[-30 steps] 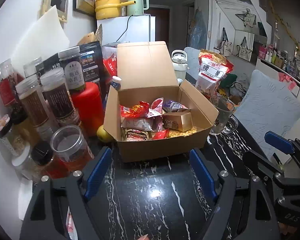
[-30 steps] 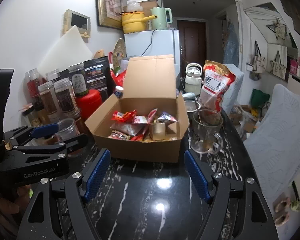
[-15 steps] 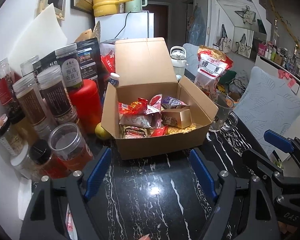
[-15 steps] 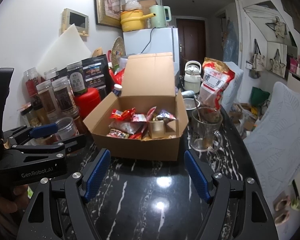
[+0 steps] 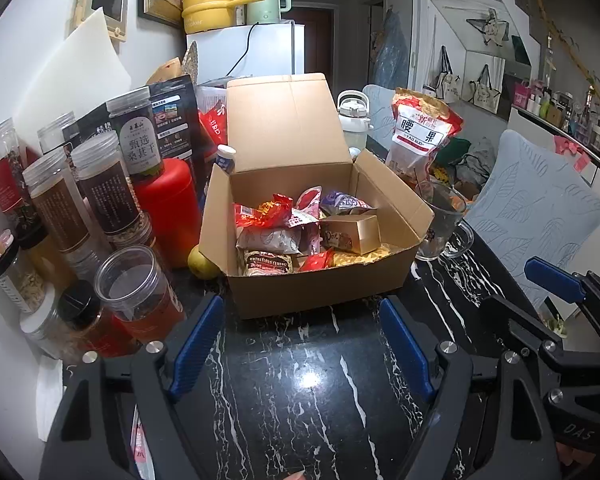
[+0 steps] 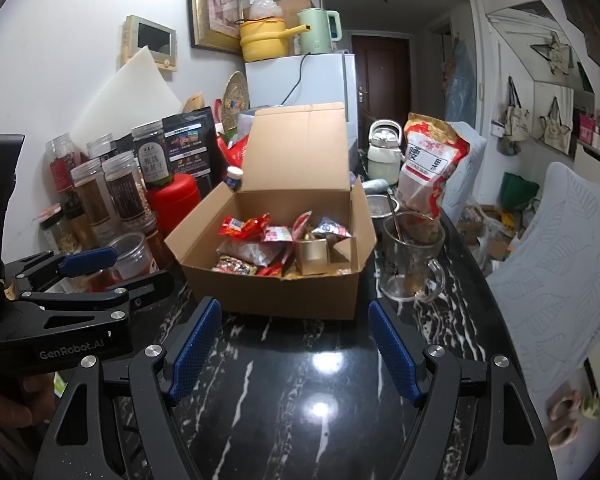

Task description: Organize snacks

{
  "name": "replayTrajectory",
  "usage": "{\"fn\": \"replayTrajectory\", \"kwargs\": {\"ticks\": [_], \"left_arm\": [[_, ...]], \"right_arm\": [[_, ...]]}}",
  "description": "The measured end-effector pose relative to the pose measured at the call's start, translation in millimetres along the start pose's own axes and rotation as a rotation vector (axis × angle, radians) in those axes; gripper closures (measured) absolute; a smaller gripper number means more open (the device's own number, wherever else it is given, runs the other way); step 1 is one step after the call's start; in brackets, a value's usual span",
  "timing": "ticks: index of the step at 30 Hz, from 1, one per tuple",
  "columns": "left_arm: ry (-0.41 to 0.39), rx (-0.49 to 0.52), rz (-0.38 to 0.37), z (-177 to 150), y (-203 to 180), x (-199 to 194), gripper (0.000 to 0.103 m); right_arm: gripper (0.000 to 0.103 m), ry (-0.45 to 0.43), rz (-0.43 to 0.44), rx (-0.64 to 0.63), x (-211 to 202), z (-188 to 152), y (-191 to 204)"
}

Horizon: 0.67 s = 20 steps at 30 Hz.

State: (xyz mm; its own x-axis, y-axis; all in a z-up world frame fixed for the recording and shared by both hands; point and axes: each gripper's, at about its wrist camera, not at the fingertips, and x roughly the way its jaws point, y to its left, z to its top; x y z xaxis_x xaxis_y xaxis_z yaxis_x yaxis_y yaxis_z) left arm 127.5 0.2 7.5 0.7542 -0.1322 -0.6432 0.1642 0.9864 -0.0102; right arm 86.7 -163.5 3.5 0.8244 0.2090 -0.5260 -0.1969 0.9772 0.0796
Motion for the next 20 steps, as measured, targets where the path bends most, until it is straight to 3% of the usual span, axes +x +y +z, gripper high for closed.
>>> {"fn": "replayTrajectory", "kwargs": {"ticks": [20], "left_arm": [[0.039, -0.010, -0.008, -3, 4, 11, 0.022]], "right_arm": [[0.026, 0.013, -0.005, 0.004, 4, -2, 0]]}}
